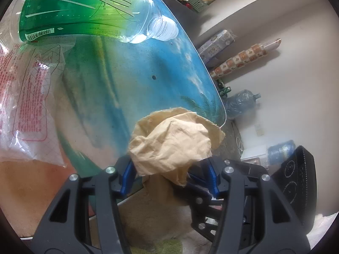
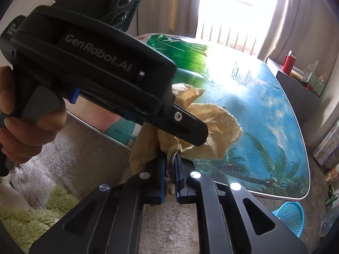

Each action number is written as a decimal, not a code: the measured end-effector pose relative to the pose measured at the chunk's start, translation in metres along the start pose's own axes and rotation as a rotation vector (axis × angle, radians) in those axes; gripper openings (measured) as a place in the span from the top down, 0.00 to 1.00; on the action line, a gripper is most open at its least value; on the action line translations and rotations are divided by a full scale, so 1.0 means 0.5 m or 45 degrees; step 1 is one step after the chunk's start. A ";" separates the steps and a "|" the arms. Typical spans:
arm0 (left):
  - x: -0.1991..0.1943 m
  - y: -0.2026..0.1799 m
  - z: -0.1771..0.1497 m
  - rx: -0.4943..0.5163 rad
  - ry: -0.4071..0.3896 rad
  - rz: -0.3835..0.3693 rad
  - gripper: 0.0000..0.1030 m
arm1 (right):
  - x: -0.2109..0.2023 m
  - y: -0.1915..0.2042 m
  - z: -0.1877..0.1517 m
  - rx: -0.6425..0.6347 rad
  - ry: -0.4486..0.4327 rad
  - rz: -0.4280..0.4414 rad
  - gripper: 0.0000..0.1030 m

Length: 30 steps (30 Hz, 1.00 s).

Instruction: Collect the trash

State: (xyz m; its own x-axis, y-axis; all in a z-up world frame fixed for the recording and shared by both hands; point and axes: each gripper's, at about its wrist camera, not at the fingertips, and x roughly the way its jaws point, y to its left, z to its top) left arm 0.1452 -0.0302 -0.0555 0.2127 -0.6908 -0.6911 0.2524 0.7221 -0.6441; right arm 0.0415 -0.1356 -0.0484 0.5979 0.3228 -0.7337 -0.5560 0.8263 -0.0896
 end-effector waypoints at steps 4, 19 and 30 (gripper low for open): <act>0.002 -0.004 -0.001 0.026 0.010 0.034 0.50 | -0.007 0.018 -0.004 -0.068 -0.012 -0.067 0.87; -0.006 0.007 -0.017 0.098 -0.046 0.166 0.84 | -0.066 -0.026 -0.026 0.165 -0.028 -0.039 0.71; -0.060 -0.019 -0.023 0.240 -0.276 0.297 0.93 | -0.062 -0.045 -0.011 0.284 -0.074 0.061 0.70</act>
State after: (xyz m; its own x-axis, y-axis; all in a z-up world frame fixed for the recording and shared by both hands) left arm 0.1257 -0.0160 -0.0324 0.4753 -0.5148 -0.7135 0.3386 0.8555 -0.3918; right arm 0.0324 -0.1669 -0.0273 0.6097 0.3849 -0.6929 -0.4473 0.8888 0.1001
